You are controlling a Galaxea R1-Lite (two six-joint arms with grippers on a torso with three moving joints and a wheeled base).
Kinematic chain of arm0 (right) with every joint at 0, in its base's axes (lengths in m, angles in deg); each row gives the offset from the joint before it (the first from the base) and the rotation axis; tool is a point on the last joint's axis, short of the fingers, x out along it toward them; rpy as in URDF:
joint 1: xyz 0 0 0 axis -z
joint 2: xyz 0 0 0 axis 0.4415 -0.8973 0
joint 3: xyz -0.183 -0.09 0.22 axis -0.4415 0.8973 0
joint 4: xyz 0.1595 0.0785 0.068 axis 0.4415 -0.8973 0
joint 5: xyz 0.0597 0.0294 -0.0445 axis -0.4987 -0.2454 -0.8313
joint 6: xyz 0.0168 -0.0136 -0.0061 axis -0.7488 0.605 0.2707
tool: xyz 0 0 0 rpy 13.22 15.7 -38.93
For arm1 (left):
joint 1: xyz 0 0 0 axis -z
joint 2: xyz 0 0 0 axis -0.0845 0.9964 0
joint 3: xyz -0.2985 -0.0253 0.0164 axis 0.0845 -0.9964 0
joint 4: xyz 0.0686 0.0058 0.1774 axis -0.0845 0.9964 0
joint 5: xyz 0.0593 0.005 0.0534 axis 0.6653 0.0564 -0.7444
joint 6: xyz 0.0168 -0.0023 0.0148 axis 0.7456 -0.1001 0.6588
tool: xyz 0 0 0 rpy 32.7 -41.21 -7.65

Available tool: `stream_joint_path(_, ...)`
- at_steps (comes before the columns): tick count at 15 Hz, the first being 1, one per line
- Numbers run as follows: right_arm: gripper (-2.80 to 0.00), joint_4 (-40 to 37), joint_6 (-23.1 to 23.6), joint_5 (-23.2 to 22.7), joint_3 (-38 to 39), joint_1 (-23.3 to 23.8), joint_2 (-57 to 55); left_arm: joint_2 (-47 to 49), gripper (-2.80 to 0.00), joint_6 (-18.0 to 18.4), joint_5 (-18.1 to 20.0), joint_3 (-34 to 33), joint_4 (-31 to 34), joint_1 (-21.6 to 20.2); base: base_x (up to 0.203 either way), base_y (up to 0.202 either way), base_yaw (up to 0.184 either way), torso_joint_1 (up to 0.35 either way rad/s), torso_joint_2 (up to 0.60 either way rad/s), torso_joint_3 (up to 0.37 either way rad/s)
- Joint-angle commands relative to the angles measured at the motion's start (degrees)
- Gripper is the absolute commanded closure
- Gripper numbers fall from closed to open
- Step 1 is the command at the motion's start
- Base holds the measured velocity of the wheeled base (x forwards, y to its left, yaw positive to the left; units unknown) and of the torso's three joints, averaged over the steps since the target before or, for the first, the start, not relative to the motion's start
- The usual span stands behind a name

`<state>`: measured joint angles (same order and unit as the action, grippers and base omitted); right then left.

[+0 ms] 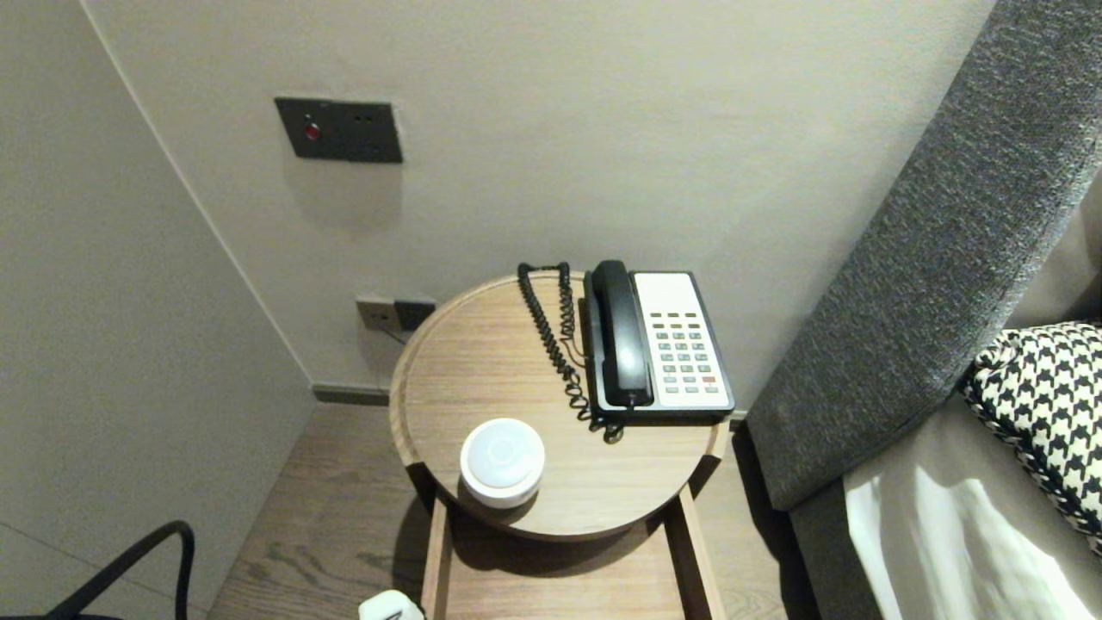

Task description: Close the nightstand drawer

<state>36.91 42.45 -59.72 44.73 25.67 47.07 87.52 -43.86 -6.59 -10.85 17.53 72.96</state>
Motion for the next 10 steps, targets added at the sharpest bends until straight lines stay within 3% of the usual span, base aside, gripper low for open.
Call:
stream_joint_path(1, 0.00, 0.04, -0.01, 0.00, 2.29, -0.01, -0.08, 1.70, 0.00, -0.02, -0.16, -0.87, -0.22, 0.01, 0.000, 0.000, 0.000, 0.000, 0.00, 0.000)
stream_joint_path(10, 0.00, 0.04, -0.01, 0.00, 2.29, 0.00, -0.08, 4.37, 0.00, -0.49, -3.95, -0.46, -6.00, -0.34, 0.000, 0.000, 0.000, 0.000, 0.00, 0.000)
